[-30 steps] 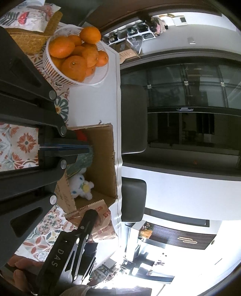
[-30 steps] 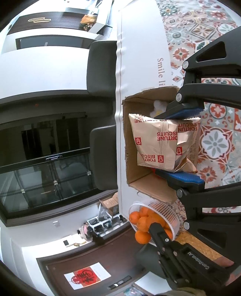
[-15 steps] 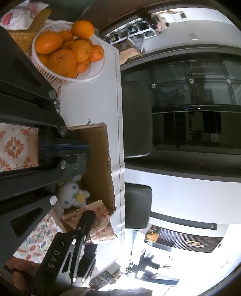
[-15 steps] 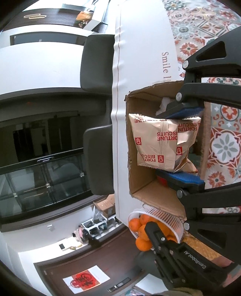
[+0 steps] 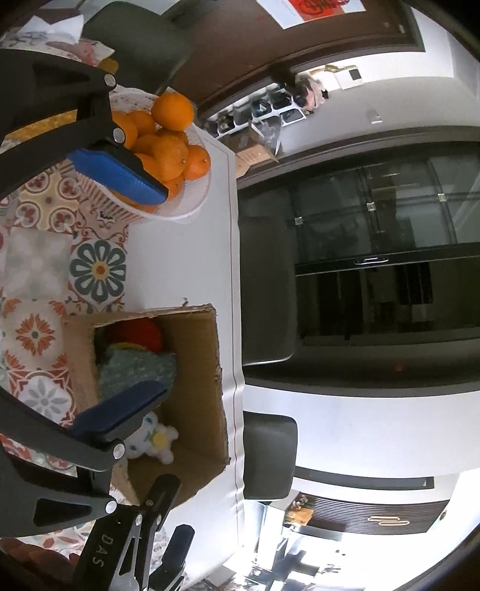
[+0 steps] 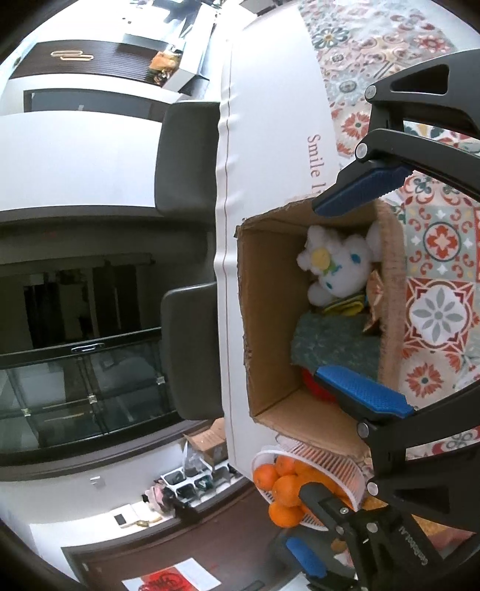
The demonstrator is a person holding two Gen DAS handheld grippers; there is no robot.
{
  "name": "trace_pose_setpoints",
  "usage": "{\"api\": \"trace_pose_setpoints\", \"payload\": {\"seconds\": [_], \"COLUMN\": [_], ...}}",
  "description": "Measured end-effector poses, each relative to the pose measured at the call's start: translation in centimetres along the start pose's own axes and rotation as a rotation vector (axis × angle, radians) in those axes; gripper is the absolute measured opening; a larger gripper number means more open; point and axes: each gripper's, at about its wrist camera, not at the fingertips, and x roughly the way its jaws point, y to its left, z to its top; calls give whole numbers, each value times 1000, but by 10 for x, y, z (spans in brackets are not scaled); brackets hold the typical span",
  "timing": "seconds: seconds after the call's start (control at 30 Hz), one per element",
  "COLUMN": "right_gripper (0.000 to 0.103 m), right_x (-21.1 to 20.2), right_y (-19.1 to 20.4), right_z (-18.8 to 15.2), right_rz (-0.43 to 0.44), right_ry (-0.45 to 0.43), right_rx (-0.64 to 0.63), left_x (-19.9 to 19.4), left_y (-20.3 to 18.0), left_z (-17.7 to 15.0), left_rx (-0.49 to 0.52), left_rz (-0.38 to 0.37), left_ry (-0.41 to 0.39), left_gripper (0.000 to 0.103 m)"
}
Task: Organize soft objects
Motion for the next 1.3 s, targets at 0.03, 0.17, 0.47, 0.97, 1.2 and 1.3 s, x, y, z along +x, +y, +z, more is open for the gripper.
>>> {"api": "trace_pose_setpoints", "payload": {"seconds": [0.03, 0.17, 0.47, 0.97, 1.2, 1.3], "right_gripper": [84, 84, 84, 86, 86, 86], "right_x": [-6, -30, -85, -164, -191, -205], "right_y": [1, 6, 16, 34, 33, 31], "right_z": [-2, -11, -39, -96, -116, -128], "right_rz": [-1, -18, -45, -90, -83, -73], "right_ry": [-6, -30, -79, -144, -161, -168], "right_rx": [-1, -3, -6, 20, 26, 25], "left_x": [-4, -31, -82, -154, -185, -198], "left_y": [1, 5, 12, 25, 20, 16], "left_z": [-1, -9, -29, -67, -85, -95], "left_rx": [-1, 0, 7, 38, 41, 41], "left_rz": [3, 12, -6, -76, -95, -109], "left_ry": [-5, -37, -75, -113, -121, -118], "left_gripper": [101, 103, 103, 103, 103, 103]}}
